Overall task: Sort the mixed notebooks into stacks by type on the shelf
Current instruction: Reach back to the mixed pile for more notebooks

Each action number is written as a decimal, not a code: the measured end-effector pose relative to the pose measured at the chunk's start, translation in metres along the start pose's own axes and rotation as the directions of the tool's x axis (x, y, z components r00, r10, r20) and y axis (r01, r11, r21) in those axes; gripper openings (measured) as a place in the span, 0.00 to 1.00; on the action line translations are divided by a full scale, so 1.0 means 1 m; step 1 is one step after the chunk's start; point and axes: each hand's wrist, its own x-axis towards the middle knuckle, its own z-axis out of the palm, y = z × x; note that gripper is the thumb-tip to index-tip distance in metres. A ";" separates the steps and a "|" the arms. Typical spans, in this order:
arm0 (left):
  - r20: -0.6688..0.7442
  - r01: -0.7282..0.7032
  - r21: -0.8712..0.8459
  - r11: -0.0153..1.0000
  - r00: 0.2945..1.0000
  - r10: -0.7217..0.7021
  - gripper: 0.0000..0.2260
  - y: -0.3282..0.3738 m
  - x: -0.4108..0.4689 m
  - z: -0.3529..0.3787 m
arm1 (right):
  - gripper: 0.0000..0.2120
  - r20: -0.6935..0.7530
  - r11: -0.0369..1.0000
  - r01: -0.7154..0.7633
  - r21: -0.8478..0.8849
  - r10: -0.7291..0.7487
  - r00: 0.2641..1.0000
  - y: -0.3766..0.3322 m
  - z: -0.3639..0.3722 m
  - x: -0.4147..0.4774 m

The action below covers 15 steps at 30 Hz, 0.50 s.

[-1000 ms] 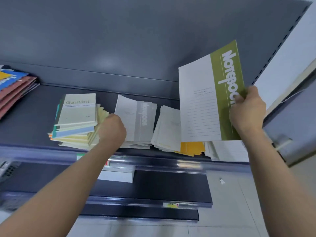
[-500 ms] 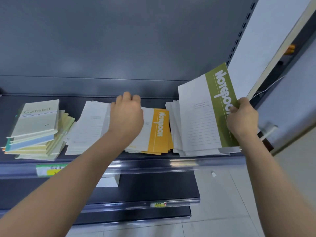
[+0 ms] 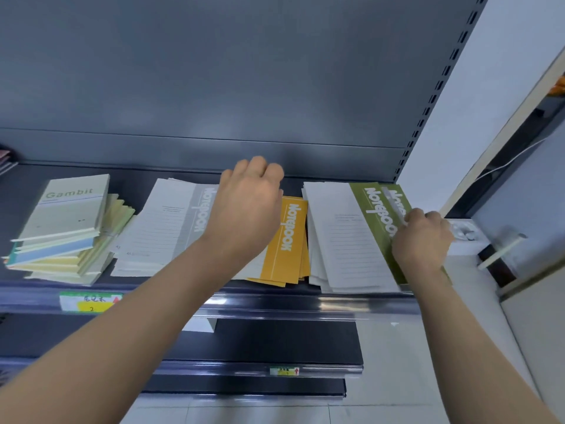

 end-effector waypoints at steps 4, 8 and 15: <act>-0.054 -0.029 0.007 1.000 0.998 0.029 0.04 -0.014 -0.001 -0.009 | 0.11 -0.031 0.959 0.212 0.187 -0.210 0.977 -0.038 -0.018 -0.008; -0.145 -0.036 0.044 0.998 0.989 0.042 0.03 -0.044 -0.003 -0.034 | 0.15 -0.097 0.858 0.442 0.261 -0.432 0.896 -0.100 -0.060 -0.027; -0.252 0.054 0.172 0.984 0.968 -0.009 0.04 -0.139 -0.044 -0.122 | 0.18 -0.277 0.623 0.701 0.346 -0.646 0.711 -0.241 -0.123 -0.101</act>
